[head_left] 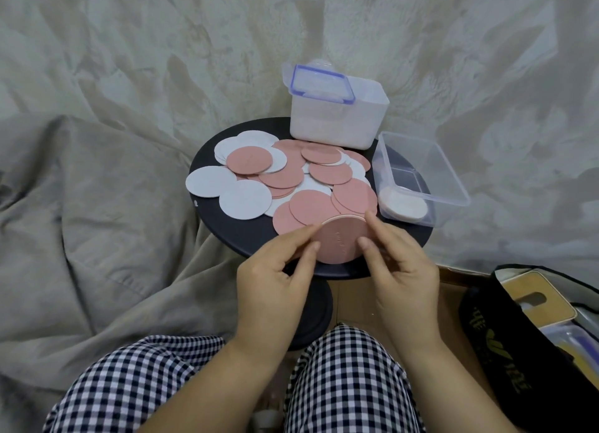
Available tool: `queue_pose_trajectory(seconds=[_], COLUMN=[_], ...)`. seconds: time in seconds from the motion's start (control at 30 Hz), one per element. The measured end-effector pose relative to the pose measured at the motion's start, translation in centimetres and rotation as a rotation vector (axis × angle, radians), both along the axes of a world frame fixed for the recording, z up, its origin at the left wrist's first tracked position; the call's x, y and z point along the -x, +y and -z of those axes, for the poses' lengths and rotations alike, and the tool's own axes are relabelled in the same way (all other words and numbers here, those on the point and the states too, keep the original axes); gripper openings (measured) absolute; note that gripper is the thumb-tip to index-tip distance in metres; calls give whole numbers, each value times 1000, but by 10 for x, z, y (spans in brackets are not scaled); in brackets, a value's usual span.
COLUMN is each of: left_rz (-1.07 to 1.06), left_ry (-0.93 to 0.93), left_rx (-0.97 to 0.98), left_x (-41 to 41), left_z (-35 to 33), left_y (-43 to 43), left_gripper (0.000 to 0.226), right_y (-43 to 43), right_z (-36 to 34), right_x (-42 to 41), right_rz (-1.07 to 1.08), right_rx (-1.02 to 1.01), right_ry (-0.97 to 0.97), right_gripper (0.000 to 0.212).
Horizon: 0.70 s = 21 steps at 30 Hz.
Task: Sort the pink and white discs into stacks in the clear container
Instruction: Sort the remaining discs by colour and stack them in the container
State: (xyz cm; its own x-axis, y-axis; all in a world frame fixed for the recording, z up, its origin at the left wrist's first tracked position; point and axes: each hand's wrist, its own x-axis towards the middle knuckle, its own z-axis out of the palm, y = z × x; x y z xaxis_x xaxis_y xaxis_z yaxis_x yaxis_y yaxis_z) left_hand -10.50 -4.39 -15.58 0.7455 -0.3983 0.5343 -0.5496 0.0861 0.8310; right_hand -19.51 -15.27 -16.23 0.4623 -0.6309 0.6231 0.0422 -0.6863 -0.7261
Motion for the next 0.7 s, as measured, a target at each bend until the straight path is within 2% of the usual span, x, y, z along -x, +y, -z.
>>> queue_pose_trajectory(seconds=[0.2,0.33,0.47,0.7], left_rz=[-1,19,22,7], left_ry=[50,78,40,50], left_rx=[36,24,-16,-8], left_x=[-3,-3,-4,-3], left_z=[-3,-7,-5,-5], left_y=[2,3,5,6], left_gripper=[19,25,28,24], right_y=[4,6,7,7], right_z=[1,-4,-1,-6], right_x=[0,0,1,1], right_rz=[-8,-23,-17,-29], right_rx=[20,-87,-91,-68], right_ry=[-39,-51,-18,-37], right_gripper=[38,41,44,37])
